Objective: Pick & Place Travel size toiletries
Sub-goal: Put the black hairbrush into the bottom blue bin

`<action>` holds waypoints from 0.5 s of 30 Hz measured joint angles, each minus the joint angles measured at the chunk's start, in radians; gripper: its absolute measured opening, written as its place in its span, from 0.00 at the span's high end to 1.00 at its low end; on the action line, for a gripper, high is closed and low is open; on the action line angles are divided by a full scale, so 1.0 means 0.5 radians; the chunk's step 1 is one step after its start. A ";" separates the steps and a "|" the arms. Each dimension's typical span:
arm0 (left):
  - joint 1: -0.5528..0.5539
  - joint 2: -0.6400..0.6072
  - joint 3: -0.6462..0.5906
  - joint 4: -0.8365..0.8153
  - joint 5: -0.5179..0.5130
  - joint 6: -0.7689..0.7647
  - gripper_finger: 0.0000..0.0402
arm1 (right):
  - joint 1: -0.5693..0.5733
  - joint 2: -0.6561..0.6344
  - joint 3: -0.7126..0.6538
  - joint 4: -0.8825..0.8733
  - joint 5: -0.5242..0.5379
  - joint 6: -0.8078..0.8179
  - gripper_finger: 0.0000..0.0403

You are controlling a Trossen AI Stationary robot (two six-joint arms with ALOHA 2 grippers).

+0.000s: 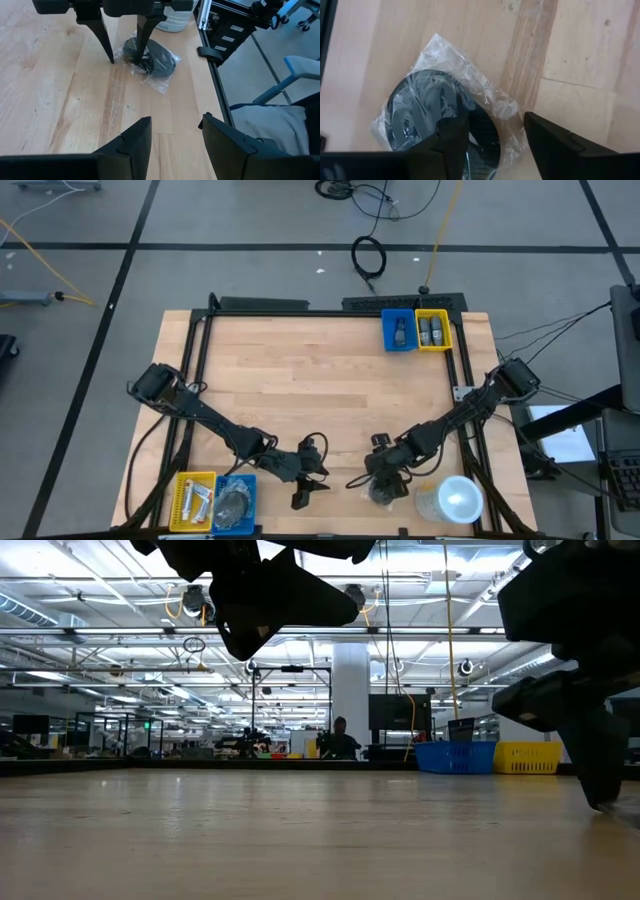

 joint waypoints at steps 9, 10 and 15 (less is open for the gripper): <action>0.000 0.000 0.000 -0.001 -0.001 0.000 0.57 | -0.009 -0.004 -0.059 0.013 -0.015 0.002 0.74; 0.000 0.000 0.000 -0.001 0.000 -0.001 0.57 | -0.009 -0.004 -0.059 0.012 -0.015 0.002 0.77; 0.000 0.000 0.000 -0.002 -0.001 -0.001 0.57 | -0.010 -0.003 -0.061 0.000 0.002 -0.004 0.96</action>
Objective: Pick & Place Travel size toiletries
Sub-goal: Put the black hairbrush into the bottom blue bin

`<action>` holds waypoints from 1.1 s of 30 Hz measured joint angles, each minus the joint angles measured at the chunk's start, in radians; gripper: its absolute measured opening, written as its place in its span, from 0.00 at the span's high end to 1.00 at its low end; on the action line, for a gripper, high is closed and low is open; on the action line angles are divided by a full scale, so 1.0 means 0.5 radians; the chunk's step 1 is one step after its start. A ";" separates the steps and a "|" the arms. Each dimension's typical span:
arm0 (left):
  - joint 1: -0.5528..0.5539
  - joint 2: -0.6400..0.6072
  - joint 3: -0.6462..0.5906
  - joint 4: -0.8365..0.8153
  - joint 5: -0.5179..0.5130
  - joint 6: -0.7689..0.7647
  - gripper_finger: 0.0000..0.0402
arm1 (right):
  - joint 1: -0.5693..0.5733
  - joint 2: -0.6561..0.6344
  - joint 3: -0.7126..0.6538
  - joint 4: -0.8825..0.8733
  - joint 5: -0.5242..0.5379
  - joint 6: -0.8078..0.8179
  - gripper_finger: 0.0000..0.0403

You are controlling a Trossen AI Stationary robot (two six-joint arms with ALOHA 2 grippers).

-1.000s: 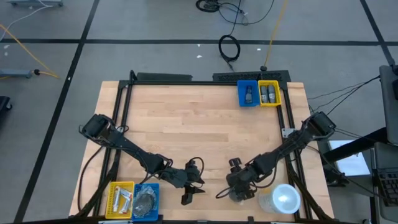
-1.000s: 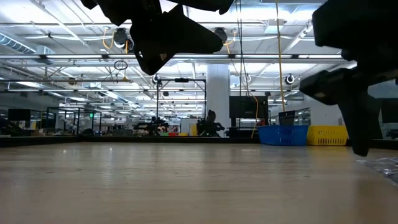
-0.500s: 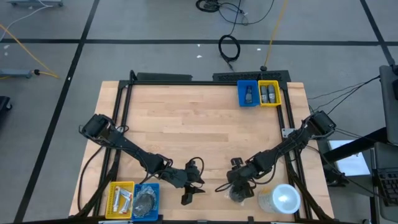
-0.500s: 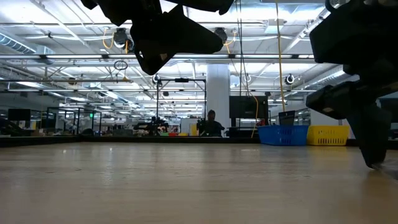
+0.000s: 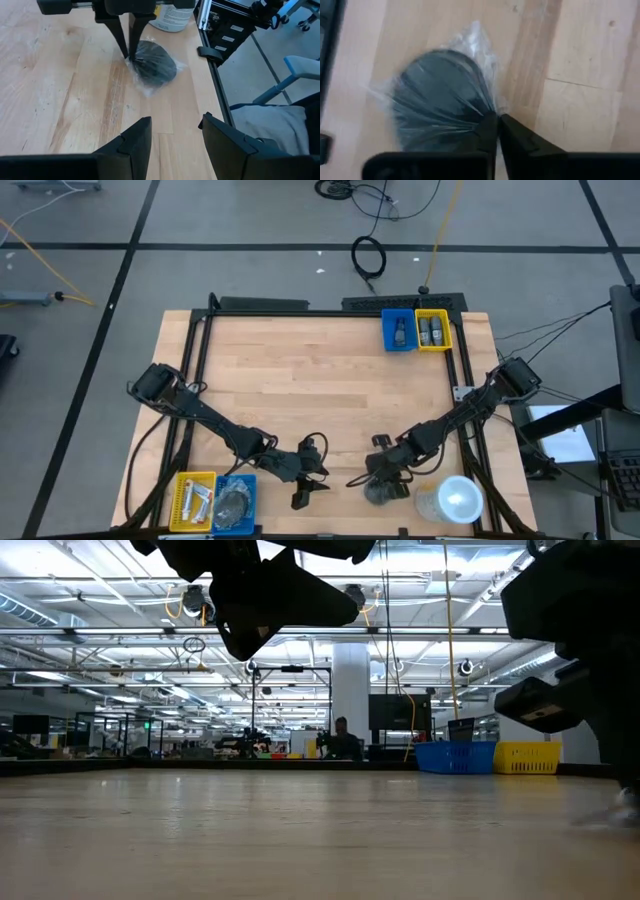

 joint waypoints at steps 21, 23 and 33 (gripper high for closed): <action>0.001 0.000 0.000 0.004 -0.019 -0.002 0.57 | 0.001 0.012 0.317 -0.084 0.118 -0.276 1.00; 0.000 0.000 0.000 0.010 -0.019 -0.002 0.57 | 0.001 0.012 0.371 -0.146 0.186 -0.303 1.00; 0.024 0.000 0.000 0.141 -0.021 -0.004 0.57 | 0.001 0.009 0.733 -0.405 0.747 -0.482 1.00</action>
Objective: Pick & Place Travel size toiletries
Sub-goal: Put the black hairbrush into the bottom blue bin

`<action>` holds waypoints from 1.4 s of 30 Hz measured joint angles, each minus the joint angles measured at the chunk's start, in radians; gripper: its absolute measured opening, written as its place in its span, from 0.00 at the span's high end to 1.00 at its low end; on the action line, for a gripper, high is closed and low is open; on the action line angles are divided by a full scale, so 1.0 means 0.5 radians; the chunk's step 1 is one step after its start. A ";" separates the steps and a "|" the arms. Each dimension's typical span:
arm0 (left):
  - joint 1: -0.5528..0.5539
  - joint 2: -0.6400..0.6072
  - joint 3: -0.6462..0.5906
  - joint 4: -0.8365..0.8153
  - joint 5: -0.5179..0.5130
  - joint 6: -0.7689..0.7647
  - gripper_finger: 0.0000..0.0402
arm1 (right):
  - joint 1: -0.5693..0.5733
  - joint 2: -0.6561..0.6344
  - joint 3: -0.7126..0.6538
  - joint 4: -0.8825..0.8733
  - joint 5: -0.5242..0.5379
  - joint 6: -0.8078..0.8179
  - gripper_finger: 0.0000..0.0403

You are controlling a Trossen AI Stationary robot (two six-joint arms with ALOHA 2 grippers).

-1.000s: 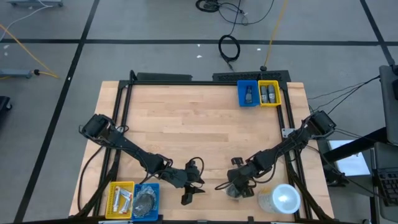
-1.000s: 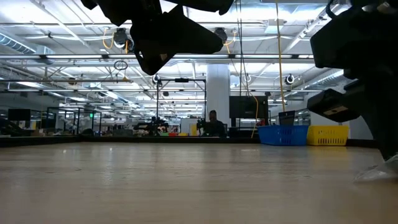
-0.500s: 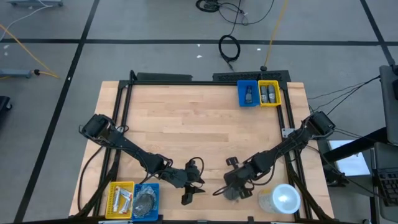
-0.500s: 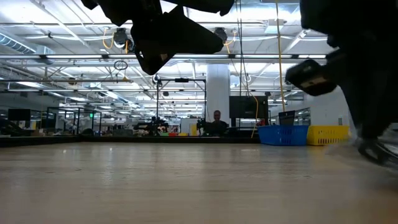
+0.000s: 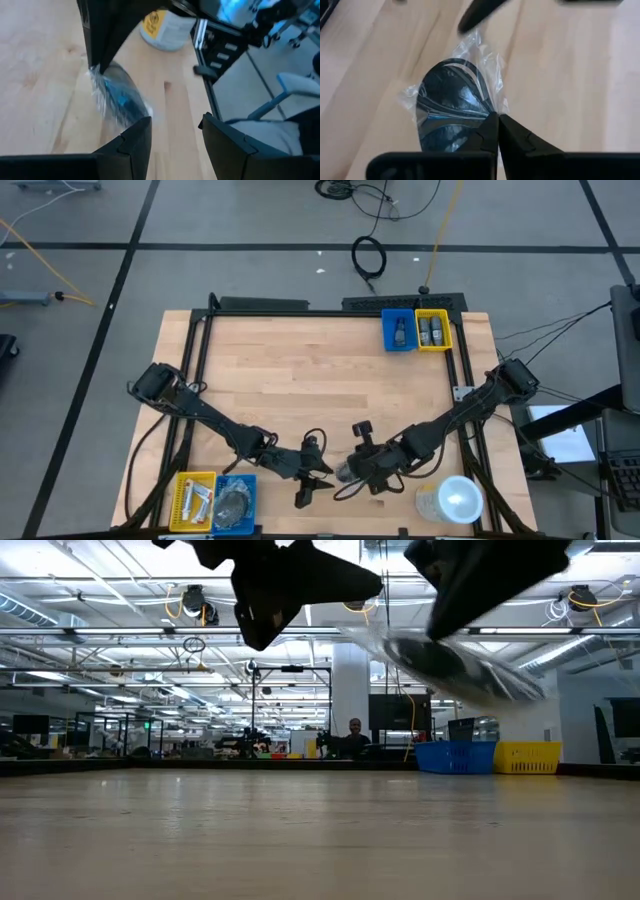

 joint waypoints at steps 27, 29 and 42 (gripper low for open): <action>0.225 -0.015 0.000 0.063 -0.210 -0.131 0.57 | -0.001 -0.017 0.096 -0.136 0.200 -0.040 1.00; 0.226 -0.024 -0.001 0.076 -0.267 -0.107 0.57 | -0.001 -0.017 0.096 -0.141 0.199 -0.040 1.00; 0.221 -0.039 -0.001 -0.011 -0.137 -0.174 0.57 | -0.005 -0.017 0.096 -0.134 0.222 -0.054 1.00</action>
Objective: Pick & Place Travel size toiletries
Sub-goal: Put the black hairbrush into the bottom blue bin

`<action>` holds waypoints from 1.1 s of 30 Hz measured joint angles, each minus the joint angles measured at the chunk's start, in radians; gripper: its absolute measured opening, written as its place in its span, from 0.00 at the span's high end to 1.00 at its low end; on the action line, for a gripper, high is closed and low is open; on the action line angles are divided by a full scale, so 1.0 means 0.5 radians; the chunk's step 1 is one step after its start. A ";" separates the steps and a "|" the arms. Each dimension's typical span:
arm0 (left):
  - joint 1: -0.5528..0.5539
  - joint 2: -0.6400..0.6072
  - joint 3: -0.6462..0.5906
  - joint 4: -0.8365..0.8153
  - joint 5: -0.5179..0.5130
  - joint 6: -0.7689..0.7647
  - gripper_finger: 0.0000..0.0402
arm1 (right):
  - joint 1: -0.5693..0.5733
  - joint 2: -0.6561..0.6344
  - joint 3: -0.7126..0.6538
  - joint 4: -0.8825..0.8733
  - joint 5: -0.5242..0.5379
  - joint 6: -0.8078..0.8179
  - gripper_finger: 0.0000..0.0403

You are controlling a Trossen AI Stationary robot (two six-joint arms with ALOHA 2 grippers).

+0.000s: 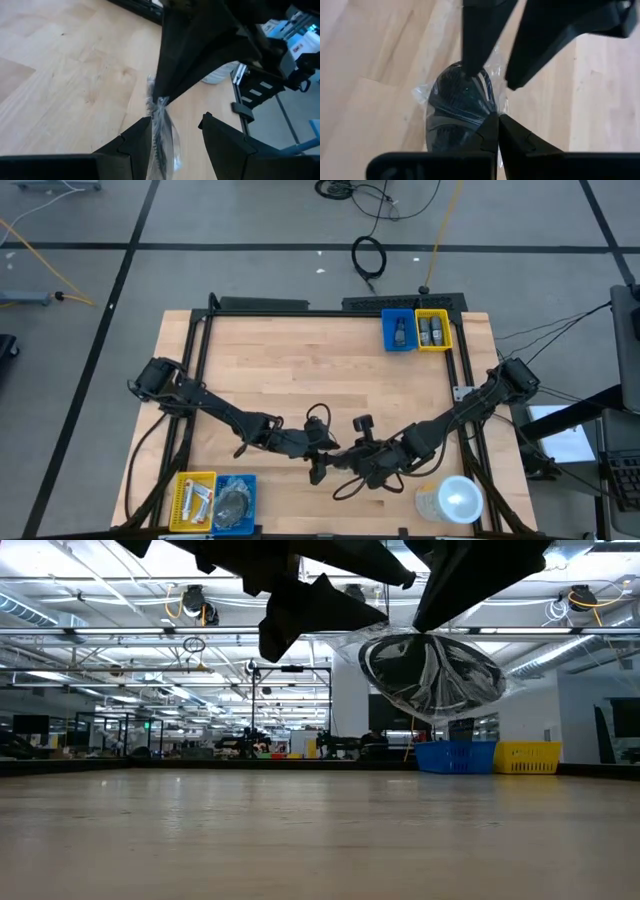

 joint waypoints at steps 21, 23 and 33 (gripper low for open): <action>0.000 0.002 0.000 -0.025 -0.026 0.062 0.63 | 0.001 -0.188 -0.001 0.084 0.244 -0.105 1.00; 0.000 0.002 0.000 -0.025 -0.026 0.066 0.71 | 0.001 -0.188 -0.001 0.085 0.244 -0.105 1.00; -0.002 0.002 0.000 -0.038 -0.032 0.064 0.96 | 0.002 -0.188 -0.001 0.084 0.243 -0.105 1.00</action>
